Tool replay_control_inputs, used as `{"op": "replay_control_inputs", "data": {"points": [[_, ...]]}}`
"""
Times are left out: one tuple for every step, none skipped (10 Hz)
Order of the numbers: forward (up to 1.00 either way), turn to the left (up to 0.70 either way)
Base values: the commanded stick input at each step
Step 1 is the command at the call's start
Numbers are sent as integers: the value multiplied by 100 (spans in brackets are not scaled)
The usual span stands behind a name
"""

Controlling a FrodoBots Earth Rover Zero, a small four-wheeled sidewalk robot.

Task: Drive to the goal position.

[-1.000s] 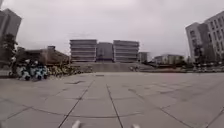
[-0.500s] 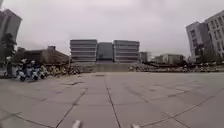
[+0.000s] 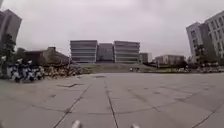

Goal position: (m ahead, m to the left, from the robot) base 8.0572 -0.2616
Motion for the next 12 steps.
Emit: {"op": "replay_control_inputs", "data": {"points": [[70,0],[70,0],[70,0],[70,0],[70,2],[70,4],[70,5],[70,6],[70,15],[70,20],[70,15],[70,9]]}}
